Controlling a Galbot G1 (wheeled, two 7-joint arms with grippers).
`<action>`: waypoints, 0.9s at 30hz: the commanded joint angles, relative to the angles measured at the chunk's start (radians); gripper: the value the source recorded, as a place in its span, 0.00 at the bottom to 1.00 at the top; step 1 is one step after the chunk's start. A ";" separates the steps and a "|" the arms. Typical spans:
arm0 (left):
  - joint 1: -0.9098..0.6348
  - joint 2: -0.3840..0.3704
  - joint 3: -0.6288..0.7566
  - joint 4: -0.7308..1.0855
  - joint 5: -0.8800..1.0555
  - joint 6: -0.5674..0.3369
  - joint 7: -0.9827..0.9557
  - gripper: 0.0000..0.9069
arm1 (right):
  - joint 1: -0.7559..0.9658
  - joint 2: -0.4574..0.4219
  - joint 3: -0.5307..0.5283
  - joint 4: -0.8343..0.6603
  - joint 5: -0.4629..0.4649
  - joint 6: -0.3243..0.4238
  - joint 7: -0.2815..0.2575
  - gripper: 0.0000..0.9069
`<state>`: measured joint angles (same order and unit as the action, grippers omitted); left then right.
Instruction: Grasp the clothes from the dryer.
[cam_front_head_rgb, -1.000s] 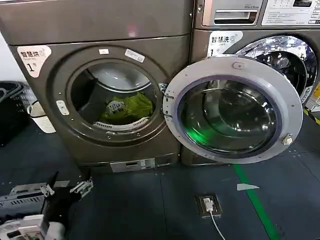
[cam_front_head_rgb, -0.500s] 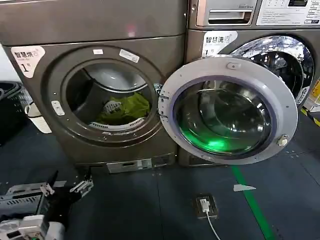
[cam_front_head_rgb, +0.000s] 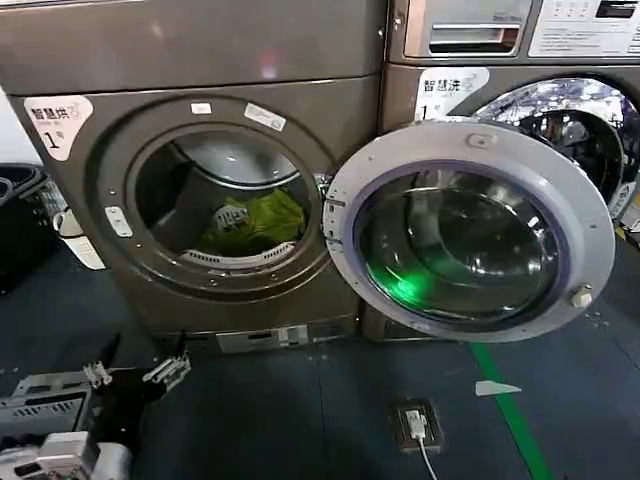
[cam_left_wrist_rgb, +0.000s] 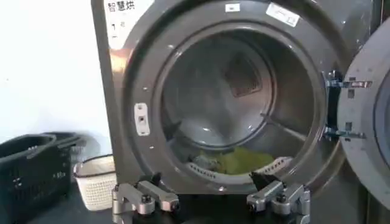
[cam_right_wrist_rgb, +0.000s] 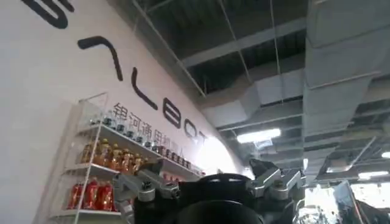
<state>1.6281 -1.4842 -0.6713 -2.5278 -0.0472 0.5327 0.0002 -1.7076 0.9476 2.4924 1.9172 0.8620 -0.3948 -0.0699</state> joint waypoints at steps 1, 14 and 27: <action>0.002 0.001 0.007 0.002 0.000 -0.010 0.021 1.00 | 0.000 0.000 0.000 0.000 0.001 0.004 -0.005 1.00; 0.005 0.006 0.012 -0.004 0.003 -0.011 0.024 1.00 | 0.000 0.000 -0.001 0.009 0.020 0.000 -0.006 1.00; 0.000 0.003 0.010 -0.001 0.000 -0.015 0.024 1.00 | 0.000 0.004 -0.005 0.051 0.093 -0.011 0.001 1.00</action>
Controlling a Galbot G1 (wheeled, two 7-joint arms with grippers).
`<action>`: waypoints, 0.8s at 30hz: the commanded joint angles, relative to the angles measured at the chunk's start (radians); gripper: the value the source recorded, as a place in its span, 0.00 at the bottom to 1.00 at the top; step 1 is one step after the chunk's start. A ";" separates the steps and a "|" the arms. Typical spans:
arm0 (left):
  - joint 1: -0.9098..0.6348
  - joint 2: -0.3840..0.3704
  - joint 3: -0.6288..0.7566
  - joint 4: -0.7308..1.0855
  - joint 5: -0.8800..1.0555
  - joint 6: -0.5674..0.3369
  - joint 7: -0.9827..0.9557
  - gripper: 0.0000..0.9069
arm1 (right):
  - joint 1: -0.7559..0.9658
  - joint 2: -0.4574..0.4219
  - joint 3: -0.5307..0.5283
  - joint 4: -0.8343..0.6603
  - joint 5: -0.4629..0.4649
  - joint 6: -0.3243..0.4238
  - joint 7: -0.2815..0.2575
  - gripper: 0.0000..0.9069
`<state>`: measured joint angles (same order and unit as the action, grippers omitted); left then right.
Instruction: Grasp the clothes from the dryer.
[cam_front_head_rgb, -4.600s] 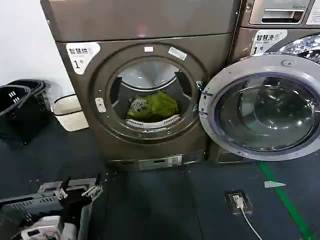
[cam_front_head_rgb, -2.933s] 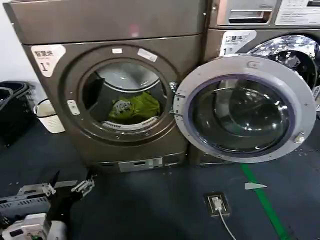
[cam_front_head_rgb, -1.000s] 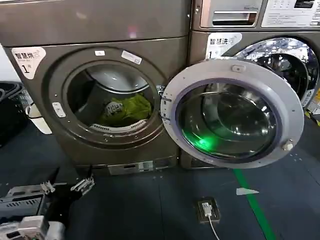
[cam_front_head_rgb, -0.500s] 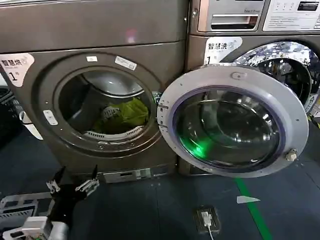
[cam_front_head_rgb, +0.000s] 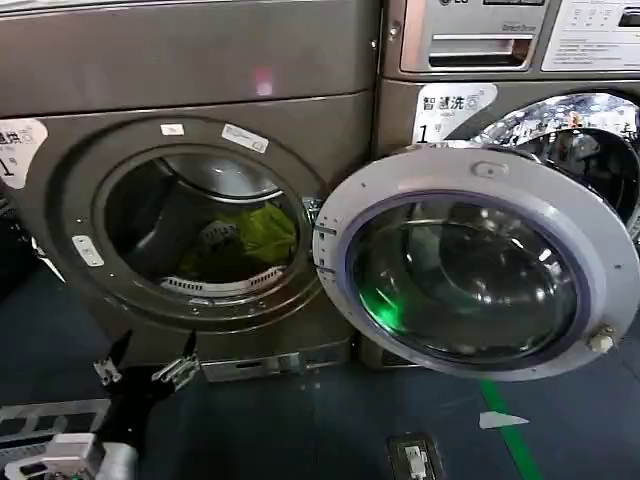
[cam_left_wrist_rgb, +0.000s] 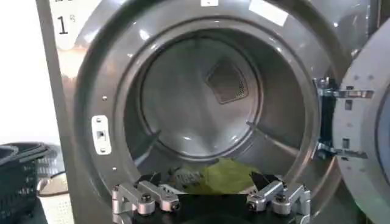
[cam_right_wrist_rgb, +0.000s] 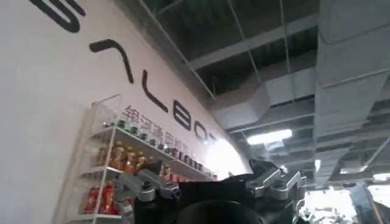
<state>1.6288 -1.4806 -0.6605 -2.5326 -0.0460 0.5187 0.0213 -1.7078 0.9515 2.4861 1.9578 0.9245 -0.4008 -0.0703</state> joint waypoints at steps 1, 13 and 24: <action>-0.002 0.000 -0.001 0.004 -0.001 0.000 0.003 1.00 | 0.001 0.001 0.000 0.011 0.030 -0.004 0.001 1.00; -0.006 -0.003 0.001 0.005 0.000 -0.001 0.003 1.00 | 0.003 0.000 -0.001 0.013 0.035 -0.007 0.001 1.00; -0.004 -0.005 0.000 0.001 0.003 -0.003 0.003 1.00 | 0.005 0.001 -0.003 0.013 0.037 -0.008 0.001 1.00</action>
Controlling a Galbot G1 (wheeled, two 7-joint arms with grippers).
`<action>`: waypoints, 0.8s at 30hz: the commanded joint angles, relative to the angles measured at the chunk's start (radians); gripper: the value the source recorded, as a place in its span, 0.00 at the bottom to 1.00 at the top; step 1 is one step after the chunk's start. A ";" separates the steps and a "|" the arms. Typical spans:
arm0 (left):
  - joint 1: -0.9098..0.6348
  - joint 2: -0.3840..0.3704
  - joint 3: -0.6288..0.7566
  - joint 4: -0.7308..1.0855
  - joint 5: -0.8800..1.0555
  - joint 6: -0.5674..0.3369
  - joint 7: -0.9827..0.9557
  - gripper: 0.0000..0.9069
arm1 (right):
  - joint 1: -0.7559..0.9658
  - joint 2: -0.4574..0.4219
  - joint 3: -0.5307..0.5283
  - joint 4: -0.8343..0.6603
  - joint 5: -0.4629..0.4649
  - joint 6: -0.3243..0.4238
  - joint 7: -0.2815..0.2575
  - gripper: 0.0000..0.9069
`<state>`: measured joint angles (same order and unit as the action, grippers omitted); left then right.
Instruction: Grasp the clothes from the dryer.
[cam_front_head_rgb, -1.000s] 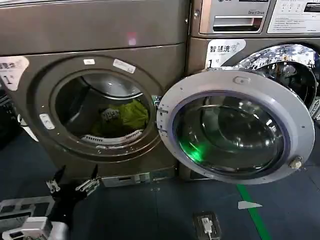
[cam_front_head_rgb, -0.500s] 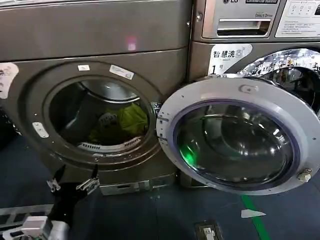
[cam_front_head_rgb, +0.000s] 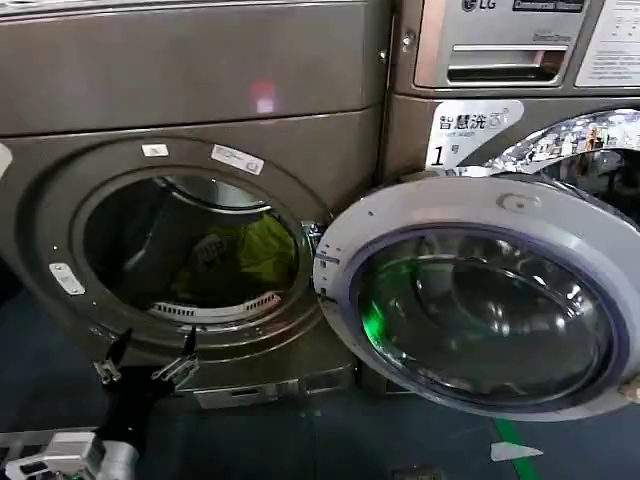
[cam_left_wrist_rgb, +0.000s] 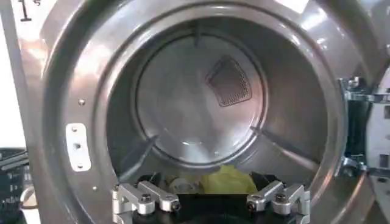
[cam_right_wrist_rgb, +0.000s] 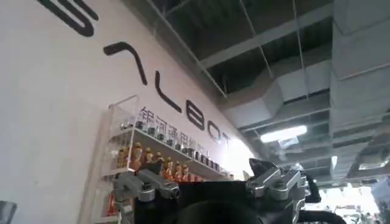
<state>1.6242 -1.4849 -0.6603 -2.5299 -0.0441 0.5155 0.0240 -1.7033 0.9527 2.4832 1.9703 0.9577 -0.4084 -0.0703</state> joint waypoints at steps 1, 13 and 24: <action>0.002 0.000 0.001 -0.002 0.000 0.000 0.000 1.00 | 0.001 0.001 -0.001 0.002 0.004 -0.001 0.000 1.00; -0.036 0.016 -0.013 0.046 -0.032 -0.024 -0.001 1.00 | -0.008 0.006 0.005 0.015 -0.027 0.001 -0.030 1.00; -0.378 0.099 0.015 0.325 -0.162 -0.095 -0.010 1.00 | -0.030 0.016 0.017 0.052 -0.044 -0.028 -0.021 1.00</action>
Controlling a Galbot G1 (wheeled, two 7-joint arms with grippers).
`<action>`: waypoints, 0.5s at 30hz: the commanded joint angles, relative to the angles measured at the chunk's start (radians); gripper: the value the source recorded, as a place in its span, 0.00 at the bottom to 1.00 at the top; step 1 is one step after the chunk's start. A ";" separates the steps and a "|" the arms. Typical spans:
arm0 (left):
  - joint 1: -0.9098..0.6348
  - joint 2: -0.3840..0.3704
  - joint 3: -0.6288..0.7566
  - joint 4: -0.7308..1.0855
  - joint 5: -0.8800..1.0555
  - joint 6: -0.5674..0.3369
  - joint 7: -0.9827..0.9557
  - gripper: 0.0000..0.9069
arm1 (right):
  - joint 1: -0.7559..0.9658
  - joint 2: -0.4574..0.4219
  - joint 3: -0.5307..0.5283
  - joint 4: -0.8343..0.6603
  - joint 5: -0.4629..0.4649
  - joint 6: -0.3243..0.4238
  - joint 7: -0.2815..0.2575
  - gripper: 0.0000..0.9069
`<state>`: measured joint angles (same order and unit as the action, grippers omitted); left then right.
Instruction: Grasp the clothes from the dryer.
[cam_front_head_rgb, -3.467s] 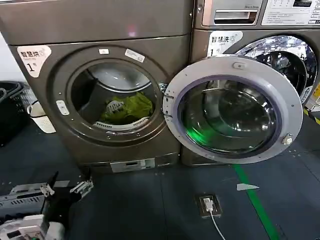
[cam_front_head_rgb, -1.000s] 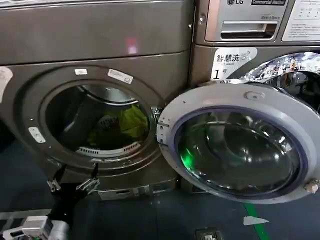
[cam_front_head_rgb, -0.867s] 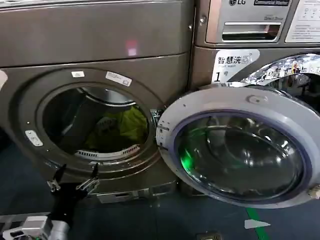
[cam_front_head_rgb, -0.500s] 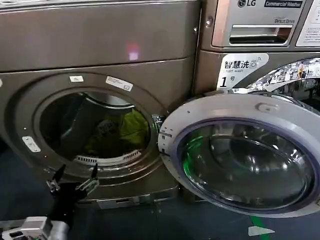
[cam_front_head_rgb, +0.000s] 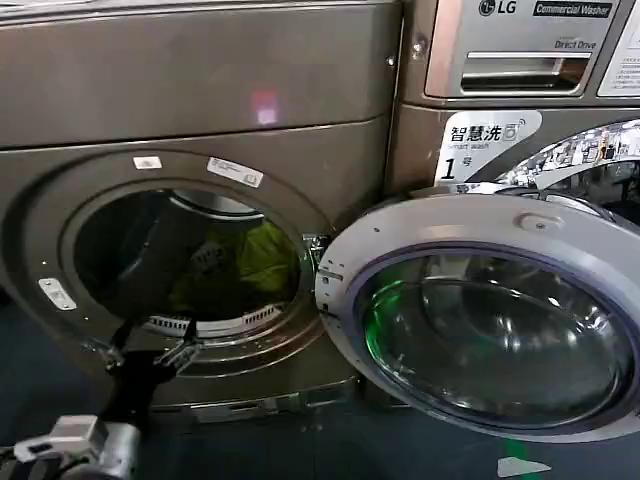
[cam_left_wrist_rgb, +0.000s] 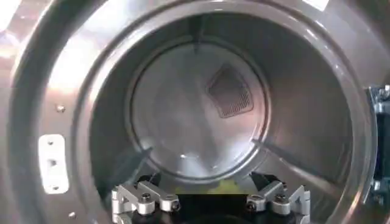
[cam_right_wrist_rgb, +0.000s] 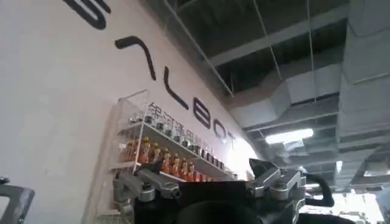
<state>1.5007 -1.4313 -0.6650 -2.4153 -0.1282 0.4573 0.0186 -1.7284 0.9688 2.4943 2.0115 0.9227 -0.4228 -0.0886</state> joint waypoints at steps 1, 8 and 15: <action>-0.281 0.047 0.026 0.239 -0.076 -0.038 -0.005 1.00 | -0.008 0.000 0.010 0.012 -0.010 -0.015 -0.001 1.00; -0.482 0.032 0.082 0.489 -0.011 -0.087 -0.024 1.00 | -0.041 0.003 0.050 0.009 -0.004 -0.013 -0.002 1.00; -0.681 0.030 0.130 0.728 0.011 -0.097 -0.029 1.00 | -0.043 -0.002 0.064 0.009 0.005 -0.010 -0.008 1.00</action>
<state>1.1039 -1.4098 -0.5820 -2.0133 -0.1310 0.3876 -0.0033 -1.7612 0.9676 2.5436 2.0192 0.9294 -0.4306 -0.0941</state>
